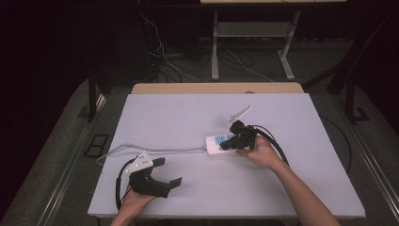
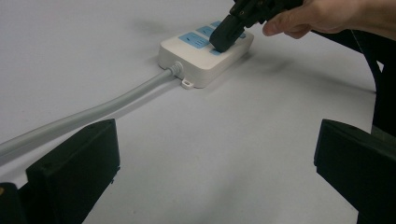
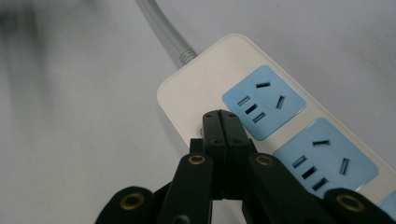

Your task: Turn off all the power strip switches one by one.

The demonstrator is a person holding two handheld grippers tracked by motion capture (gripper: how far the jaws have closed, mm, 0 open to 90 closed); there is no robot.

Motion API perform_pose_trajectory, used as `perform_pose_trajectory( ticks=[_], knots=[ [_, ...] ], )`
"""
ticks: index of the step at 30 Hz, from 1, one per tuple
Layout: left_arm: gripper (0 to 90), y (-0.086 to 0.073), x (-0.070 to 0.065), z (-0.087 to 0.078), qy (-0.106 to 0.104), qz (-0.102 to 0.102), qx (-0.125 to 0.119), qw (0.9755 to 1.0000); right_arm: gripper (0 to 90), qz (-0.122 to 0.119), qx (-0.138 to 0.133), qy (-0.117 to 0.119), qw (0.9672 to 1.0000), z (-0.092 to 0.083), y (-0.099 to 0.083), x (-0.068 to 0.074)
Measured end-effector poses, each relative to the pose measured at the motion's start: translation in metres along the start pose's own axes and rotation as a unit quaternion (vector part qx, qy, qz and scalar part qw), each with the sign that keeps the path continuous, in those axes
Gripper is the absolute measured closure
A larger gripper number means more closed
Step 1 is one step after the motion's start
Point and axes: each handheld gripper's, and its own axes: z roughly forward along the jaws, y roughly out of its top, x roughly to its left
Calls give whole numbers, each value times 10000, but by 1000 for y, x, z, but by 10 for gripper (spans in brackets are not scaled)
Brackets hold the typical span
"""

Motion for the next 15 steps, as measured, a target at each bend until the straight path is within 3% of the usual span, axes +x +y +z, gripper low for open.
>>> perform_pose_trajectory(
  ticks=[10,15],
  knots=[
    [0,0,-1,0,-6,12,-3,10000,900,-18,89,-25,10000,-1,2,1],
    [0,0,0,-1,-14,-2,-19,10000,900,43,-16,52,10000,-10,6,2]
  ],
)
